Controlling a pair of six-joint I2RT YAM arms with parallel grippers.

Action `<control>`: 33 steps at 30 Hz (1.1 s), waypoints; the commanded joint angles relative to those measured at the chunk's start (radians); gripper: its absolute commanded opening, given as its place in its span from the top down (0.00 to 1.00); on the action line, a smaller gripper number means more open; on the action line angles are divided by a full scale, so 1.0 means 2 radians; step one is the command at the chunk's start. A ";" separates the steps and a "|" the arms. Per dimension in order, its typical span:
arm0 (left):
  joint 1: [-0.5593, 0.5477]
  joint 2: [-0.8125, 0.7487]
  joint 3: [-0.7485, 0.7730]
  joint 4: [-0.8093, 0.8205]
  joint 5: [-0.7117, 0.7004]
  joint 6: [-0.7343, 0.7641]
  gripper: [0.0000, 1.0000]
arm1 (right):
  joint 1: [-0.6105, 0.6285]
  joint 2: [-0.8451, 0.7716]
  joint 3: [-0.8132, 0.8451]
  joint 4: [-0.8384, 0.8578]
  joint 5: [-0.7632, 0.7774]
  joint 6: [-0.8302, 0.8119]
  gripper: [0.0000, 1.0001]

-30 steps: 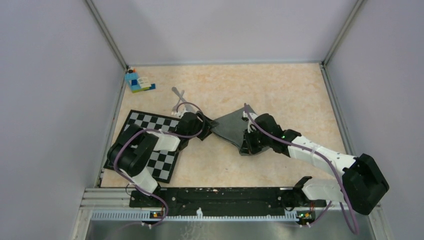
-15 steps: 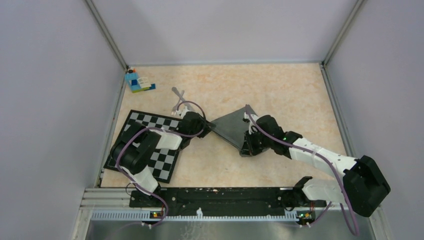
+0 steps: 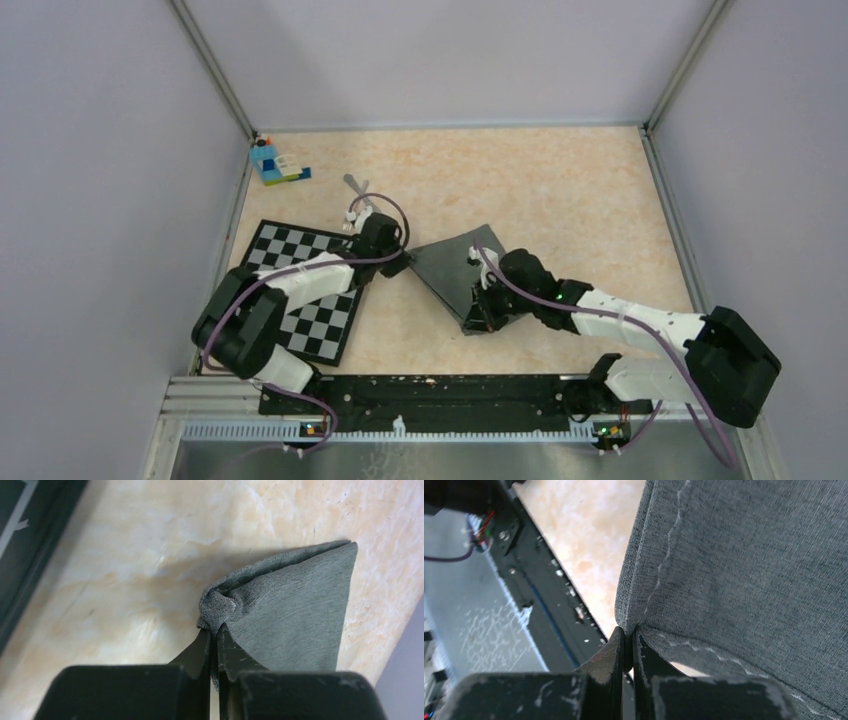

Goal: Fold the napkin into a case and place the utensils inside
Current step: Pick up the lower triangle-folded napkin from the center of the board, then fold the lower triangle-folded napkin at the center of the board.

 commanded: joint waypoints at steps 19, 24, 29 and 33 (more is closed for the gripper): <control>-0.094 0.228 0.479 -0.639 -0.226 -0.212 1.00 | -0.125 0.006 -0.152 0.174 -0.160 0.149 1.00; -0.096 0.272 0.521 -0.626 -0.220 -0.201 1.00 | -0.137 -0.002 -0.128 0.083 -0.112 0.108 1.00; -0.098 0.301 0.553 -0.622 -0.213 -0.187 1.00 | -0.138 -0.009 -0.121 0.050 -0.071 0.091 1.00; -0.100 0.313 0.567 -0.617 -0.215 -0.177 1.00 | -0.138 0.003 -0.115 0.048 -0.057 0.081 1.00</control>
